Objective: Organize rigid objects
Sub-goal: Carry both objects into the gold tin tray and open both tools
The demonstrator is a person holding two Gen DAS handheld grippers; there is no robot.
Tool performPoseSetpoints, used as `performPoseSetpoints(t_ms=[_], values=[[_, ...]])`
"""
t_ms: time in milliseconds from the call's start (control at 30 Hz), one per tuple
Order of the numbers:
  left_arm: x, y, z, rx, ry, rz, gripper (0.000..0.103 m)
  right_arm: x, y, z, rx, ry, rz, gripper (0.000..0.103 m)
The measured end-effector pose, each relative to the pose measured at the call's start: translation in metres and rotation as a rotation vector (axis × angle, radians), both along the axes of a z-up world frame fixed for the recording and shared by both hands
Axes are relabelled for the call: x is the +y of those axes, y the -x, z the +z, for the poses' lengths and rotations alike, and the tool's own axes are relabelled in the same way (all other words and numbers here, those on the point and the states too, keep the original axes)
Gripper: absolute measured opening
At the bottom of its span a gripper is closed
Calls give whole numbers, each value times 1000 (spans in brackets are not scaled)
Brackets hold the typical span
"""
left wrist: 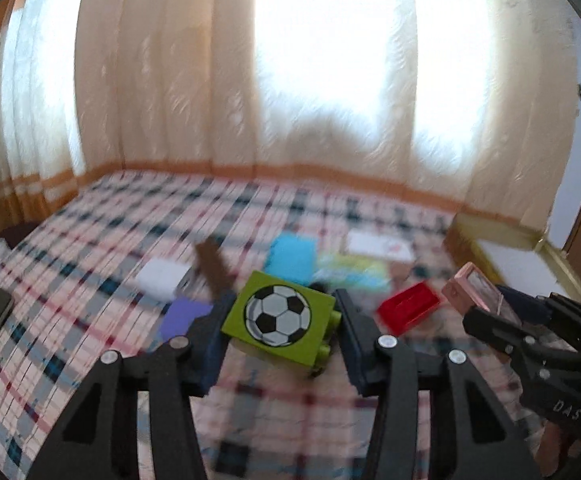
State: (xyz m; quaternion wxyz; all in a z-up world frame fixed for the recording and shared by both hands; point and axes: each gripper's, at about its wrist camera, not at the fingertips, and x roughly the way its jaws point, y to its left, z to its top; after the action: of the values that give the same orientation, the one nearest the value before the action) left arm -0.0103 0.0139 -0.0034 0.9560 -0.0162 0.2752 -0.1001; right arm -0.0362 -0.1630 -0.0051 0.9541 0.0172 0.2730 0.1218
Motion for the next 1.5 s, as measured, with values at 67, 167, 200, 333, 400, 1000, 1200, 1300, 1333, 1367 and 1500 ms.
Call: performPoseSetpoints(t_ms=[67, 167, 200, 333, 400, 1000, 1200, 1300, 1333, 1367, 1500], values=[[-17, 1, 6, -29, -6, -22, 49, -14, 5, 5, -35, -11, -43, 50], [-39, 2, 13, -56, 13, -58, 49, -40, 15, 10, -84, -22, -114, 50], [-48, 1, 15, -63, 18, -75, 49, -49, 20, 11, -98, -20, -139, 50], [-84, 3, 18, -92, 24, -131, 49, -81, 30, 11, -115, -17, -218, 50], [-103, 4, 19, -98, 25, -160, 49, -95, 34, 9, -111, -4, -265, 50], [-218, -9, 11, -64, 29, -274, 49, -184, 56, 3, -61, -28, -514, 50], [-244, -19, 2, -23, 22, -284, 49, -207, 54, -1, -45, -15, -578, 50], [-252, -22, -1, -12, 19, -281, 49, -216, 47, -5, -15, -18, -609, 50], [-254, -23, -3, -6, 14, -283, 49, -217, 45, -7, -3, -20, -612, 50], [-256, -24, -4, 3, 8, -287, 49, -218, 43, -8, 6, -20, -611, 50], [-264, -27, -6, 24, -4, -299, 49, -219, 40, -10, 22, -18, -616, 50]])
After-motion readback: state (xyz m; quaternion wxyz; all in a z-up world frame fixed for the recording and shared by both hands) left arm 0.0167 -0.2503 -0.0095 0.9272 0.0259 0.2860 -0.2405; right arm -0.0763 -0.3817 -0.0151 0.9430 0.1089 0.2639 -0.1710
